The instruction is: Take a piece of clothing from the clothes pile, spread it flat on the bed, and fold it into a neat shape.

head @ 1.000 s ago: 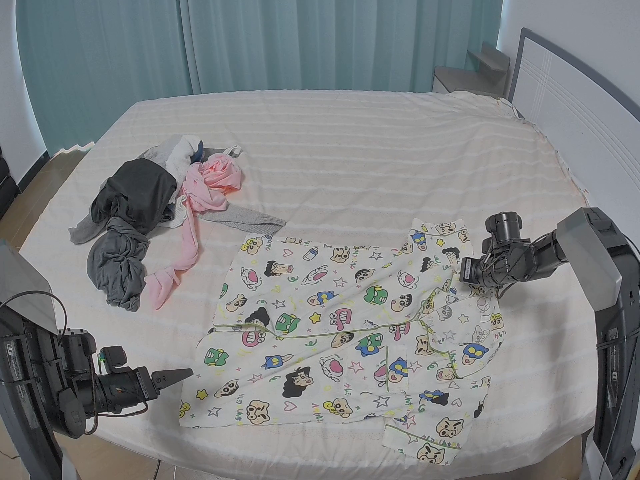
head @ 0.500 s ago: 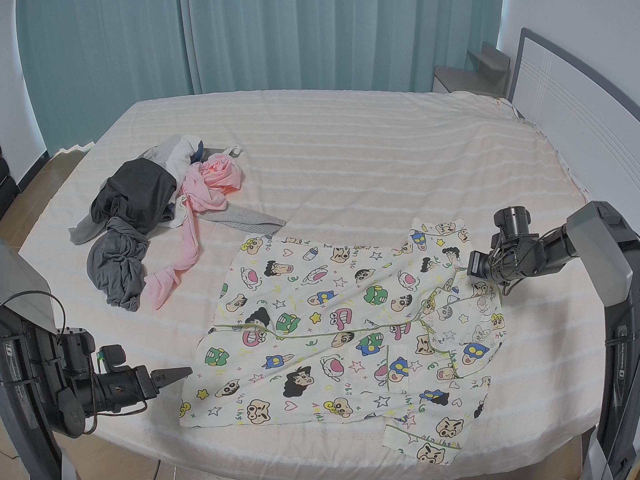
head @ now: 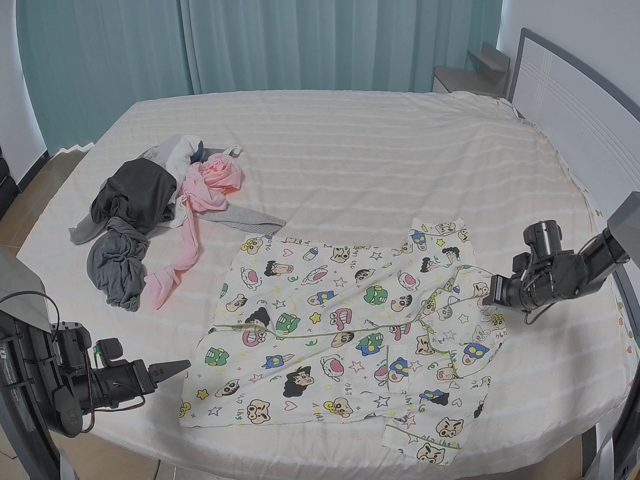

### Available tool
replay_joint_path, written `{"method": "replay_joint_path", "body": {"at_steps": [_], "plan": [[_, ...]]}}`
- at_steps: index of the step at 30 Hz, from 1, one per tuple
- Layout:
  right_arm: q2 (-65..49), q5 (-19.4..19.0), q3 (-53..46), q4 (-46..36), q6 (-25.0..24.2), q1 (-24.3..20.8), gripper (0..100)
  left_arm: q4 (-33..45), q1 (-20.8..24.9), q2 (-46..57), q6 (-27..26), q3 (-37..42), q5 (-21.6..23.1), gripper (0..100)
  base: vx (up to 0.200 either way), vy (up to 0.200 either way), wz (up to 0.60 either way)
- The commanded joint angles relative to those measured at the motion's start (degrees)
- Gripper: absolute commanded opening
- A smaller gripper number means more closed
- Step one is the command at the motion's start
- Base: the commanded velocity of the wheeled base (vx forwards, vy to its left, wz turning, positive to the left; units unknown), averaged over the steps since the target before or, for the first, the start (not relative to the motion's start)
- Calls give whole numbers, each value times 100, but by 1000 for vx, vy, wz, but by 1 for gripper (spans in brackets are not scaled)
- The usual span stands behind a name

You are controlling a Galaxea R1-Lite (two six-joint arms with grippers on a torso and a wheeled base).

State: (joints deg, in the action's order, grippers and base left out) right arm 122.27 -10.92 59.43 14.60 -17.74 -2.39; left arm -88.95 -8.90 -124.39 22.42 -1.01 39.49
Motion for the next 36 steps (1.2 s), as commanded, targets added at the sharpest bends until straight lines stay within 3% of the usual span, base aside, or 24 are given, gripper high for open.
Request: {"method": "replay_joint_path", "body": {"at_steps": [1,4,5,14,17,26,36], "plan": [[-1039,-296,-1715,974,552,37,0,-105,37,82,17,92,-20,100,0,0,0],[-1047,-296,-1891,1115,649,46,0,-105,37,82,17,92,-20,100,0,0,0],[-1047,-349,-2339,1501,754,46,100,-105,46,73,17,92,-20,100,0,0,0],[-1039,-578,-3148,1721,948,54,100,-105,81,38,17,92,-20,100,0,0,0],[-960,-586,-3341,1730,1150,63,100,-105,116,3,17,92,-20,100,-200,0,0],[-775,-586,-3412,1739,1211,63,100,-105,196,-129,-18,92,-90,100,-200,0,0],[-336,-586,-3086,1756,1176,19,100,-105,433,-454,-45,66,-380,100,0,0,0]]}}
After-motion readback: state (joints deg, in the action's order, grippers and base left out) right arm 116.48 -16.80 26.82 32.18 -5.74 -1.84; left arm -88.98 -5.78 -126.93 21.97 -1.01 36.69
